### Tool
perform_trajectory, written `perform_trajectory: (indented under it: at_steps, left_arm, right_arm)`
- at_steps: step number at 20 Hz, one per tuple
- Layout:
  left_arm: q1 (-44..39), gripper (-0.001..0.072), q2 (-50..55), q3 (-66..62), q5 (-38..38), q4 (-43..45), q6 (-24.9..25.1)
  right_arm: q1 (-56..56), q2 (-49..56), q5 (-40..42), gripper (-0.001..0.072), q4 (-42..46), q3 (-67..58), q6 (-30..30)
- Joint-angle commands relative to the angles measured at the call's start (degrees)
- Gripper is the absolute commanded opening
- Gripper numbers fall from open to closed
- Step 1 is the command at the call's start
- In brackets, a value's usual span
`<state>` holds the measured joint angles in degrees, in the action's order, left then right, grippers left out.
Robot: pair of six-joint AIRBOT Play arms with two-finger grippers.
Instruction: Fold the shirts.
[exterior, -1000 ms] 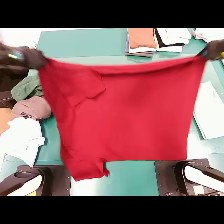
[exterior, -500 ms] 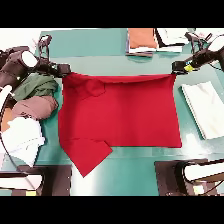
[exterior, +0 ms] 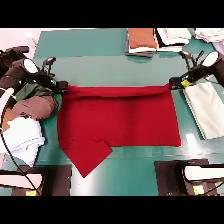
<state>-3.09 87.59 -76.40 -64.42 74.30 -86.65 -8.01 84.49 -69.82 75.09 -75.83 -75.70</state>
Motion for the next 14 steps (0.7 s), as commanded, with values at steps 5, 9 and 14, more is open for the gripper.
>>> perform_trajectory:
  at_steps: [5, 9, 14]
  left_arm:
    - [0.2, 0.0477, -0.2, 4.7, -3.8, -1.4, 0.1]
    - [0.1, 0.0483, -8.3, 5.7, -7.9, 0.2, -0.2]
    - [0.1, 0.0483, -30.5, 26.7, -11.7, 1.8, -5.6]
  right_arm:
    - [0.0, -2.8, 3.6, 0.0302, -0.5, 8.5, -1.6]
    - [0.0, -7.2, -1.1, 0.0349, -0.5, 4.9, -2.3]
    - [0.0, -20.0, 0.9, 0.0348, -0.5, 10.3, -2.3]
